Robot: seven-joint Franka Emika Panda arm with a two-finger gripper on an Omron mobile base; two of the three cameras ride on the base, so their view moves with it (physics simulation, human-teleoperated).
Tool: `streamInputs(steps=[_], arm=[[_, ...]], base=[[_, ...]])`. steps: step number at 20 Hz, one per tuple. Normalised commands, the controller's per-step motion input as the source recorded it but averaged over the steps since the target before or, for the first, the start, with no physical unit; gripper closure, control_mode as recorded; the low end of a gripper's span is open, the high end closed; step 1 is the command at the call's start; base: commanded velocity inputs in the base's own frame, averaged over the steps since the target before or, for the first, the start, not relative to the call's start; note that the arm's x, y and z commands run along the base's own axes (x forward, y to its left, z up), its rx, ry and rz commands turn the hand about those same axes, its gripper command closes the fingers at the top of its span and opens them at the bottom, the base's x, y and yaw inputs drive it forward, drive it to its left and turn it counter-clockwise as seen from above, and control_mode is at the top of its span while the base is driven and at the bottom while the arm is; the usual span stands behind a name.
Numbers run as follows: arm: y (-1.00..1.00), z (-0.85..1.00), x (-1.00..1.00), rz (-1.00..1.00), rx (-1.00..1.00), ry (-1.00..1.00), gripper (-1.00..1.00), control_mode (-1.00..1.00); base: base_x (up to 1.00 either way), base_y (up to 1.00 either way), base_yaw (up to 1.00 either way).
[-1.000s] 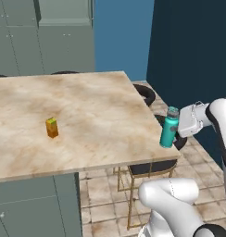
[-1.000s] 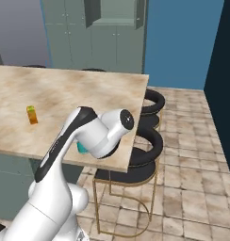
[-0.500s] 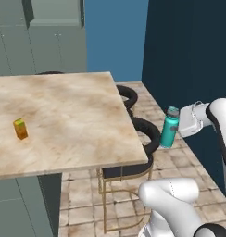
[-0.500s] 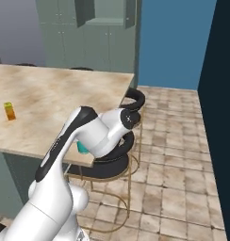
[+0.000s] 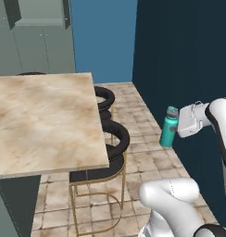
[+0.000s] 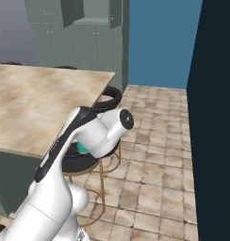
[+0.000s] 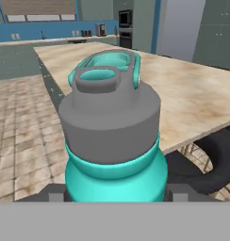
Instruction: Pick the water bottle, boxed drink from the counter and place them in the open cabinet.
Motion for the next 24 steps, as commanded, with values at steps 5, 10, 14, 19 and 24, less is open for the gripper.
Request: streamInputs(steps=[5,10,14,19,24], arm=[[0.00,0.00,0.00,0.00,0.00,0.00,1.00,1.00],[0.00,0.00,0.00,0.00,0.00,0.00,1.00,1.00],[0.00,0.00,0.00,0.00,0.00,0.00,1.00,1.00],[0.00,0.00,0.00,0.00,0.00,0.00,1.00,1.00],[0.00,0.00,0.00,0.00,0.00,0.00,1.00,1.00]], base=[[0.06,-0.73,0.00],[0.27,-0.62,0.00],[0.46,-0.50,0.00],[0.71,-0.21,0.01],[0.78,-0.14,0.03]])
